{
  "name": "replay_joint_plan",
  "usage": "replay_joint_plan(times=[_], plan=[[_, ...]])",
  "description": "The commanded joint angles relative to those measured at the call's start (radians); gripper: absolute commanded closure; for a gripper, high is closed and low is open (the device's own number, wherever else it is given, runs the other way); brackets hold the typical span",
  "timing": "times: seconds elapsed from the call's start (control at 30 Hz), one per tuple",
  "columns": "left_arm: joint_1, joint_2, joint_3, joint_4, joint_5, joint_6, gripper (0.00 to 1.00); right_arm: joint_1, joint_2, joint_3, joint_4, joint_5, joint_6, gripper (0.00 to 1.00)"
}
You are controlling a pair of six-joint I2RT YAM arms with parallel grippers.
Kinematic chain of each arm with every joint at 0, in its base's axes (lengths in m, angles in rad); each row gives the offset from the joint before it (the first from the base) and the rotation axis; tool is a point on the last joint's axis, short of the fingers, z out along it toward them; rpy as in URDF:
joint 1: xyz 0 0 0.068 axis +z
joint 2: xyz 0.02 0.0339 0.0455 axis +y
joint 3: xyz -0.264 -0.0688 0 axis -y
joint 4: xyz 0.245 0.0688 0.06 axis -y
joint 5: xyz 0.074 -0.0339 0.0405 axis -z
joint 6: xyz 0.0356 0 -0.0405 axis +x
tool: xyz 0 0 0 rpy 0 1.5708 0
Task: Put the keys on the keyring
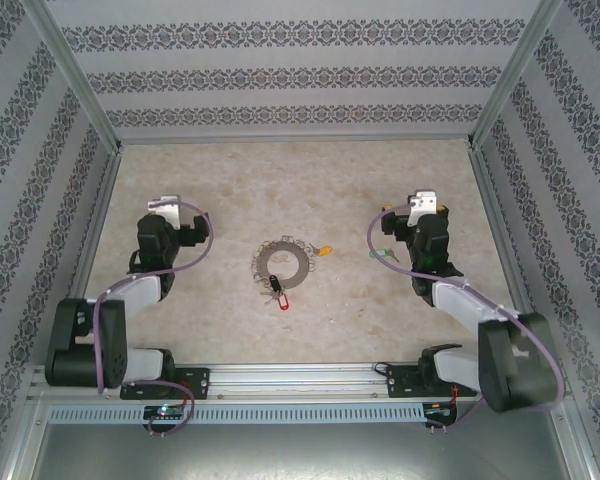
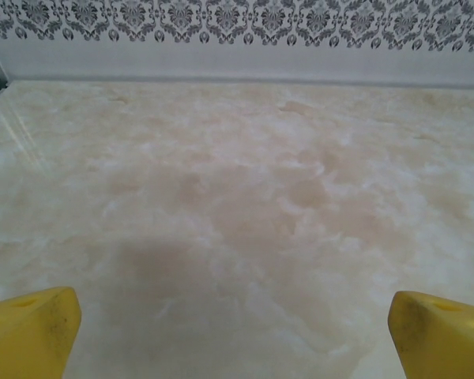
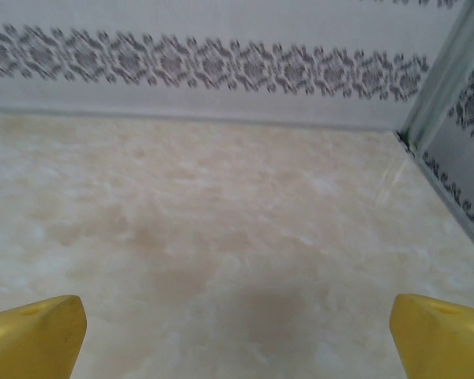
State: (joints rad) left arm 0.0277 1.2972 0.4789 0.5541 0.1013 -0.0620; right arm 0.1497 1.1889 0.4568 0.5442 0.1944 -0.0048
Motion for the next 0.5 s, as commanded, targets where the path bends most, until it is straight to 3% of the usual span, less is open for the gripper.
replay_joint_plan(times=[0.0,0.1,0.17,0.23,0.33,0.47], plan=[[-0.006,-0.115,0.116,-0.338,0.093,-0.117,0.0,0.011,-0.087,0.086,-0.276,0.011,0.044,0.02],[-0.02,-0.152,0.237,-0.588,0.238,-0.263,0.0,0.026,-0.134,0.14,-0.433,-0.065,0.082,0.02],[-0.022,-0.126,0.31,-0.726,0.43,-0.288,0.0,0.038,-0.15,0.157,-0.499,-0.114,0.091,0.02],[-0.039,-0.101,0.329,-0.79,0.536,-0.292,0.0,0.046,-0.158,0.166,-0.537,-0.17,0.092,0.02],[-0.112,-0.067,0.369,-0.898,0.526,-0.242,0.0,0.049,-0.167,0.16,-0.561,-0.241,0.109,0.02],[-0.264,0.03,0.485,-1.061,0.408,-0.11,0.0,0.054,-0.157,0.189,-0.615,-0.328,0.138,0.02]])
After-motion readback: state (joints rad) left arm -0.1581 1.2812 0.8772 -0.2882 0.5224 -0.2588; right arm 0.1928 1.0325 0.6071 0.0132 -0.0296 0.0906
